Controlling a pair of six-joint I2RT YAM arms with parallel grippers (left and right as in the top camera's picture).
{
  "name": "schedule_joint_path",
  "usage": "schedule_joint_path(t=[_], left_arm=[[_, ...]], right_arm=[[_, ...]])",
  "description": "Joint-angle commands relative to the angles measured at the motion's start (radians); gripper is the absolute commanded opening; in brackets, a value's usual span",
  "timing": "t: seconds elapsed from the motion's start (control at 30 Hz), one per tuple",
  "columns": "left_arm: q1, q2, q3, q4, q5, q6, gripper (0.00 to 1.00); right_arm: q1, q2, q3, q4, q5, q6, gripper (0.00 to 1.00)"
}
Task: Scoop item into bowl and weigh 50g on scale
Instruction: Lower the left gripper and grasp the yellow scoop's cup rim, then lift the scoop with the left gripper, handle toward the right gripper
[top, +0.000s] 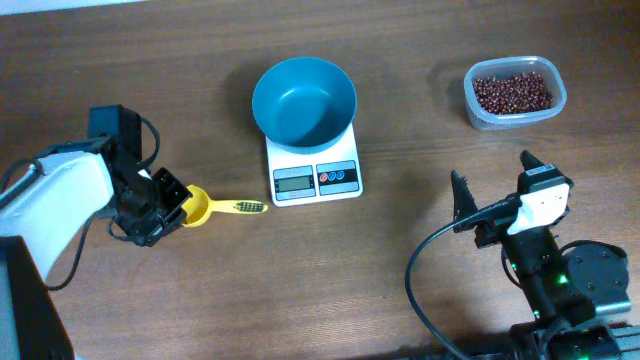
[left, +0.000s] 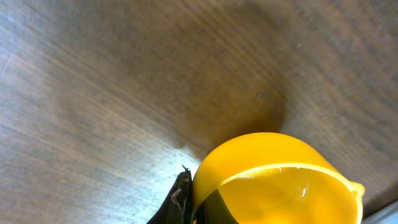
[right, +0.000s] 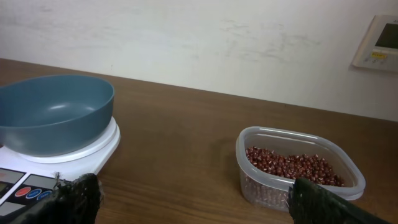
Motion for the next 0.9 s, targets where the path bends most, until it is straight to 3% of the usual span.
schedule_joint_path(t=[0.0, 0.37, 0.87], left_arm=[[-0.002, -0.027, 0.013, -0.032, 0.003, 0.083, 0.00], [-0.002, -0.224, 0.013, -0.151, 0.003, 0.127, 0.00], [-0.003, -0.236, 0.080, -0.200, 0.003, 0.148, 0.00]], right_arm=[[0.012, -0.008, -0.009, 0.000, 0.005, 0.011, 0.99], [0.012, -0.008, -0.009, 0.000, 0.005, 0.011, 0.99], [0.012, -0.006, -0.009, 0.000, 0.005, 0.011, 0.99]])
